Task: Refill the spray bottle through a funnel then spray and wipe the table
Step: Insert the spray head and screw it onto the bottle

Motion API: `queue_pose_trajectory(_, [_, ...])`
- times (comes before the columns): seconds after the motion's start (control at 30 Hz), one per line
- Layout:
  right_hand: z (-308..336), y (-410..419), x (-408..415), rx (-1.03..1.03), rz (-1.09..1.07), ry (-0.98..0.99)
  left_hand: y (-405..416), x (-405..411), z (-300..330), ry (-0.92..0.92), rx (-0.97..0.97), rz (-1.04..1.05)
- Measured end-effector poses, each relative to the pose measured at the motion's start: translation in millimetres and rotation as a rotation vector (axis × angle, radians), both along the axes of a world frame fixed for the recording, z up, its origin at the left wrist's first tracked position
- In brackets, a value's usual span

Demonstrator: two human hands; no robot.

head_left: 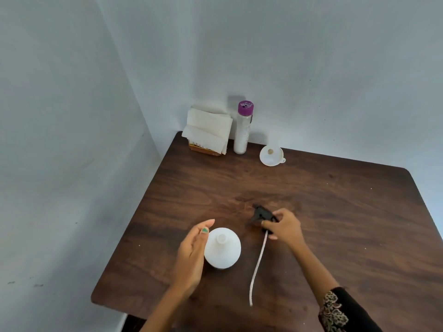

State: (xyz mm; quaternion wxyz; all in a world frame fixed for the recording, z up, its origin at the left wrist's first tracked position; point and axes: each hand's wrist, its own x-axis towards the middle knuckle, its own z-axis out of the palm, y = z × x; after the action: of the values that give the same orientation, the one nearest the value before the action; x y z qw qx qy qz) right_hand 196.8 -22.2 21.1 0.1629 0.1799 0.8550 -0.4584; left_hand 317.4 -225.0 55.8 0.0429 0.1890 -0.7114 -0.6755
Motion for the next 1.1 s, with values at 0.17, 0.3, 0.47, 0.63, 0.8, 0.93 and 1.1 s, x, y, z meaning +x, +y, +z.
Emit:
queue_pose_trajectory(0.17, [91,4,-15,-0.403,-0.195,0.398,-6,2,7,-0.023,-0.008,-0.112])
queue_pose_trajectory(0.3, [160,-18,2,-0.417,-0.141,0.681,-6,-3,13,-0.041,-0.008,-0.203])
queue_pose_trajectory(0.47, [188,-41,34,-0.400,-0.006,0.808,-4,-11,19,-0.016,-0.078,-0.185])
queue_pose_trajectory(0.63, [184,-51,53,-0.422,0.146,0.819,-7,-13,10,0.002,-0.217,-0.167])
queue_pose_trajectory(0.8, [181,-55,66,-0.374,0.246,0.792,-10,-10,1,0.015,-0.336,-0.131])
queue_pose_trajectory(0.93, [180,-53,72,-0.313,0.302,0.758,-10,-8,-6,0.010,-0.396,-0.165])
queue_pose_trajectory(1.1, [181,-49,75,-0.118,0.471,0.692,-10,-7,-11,0.024,-0.325,-0.136])
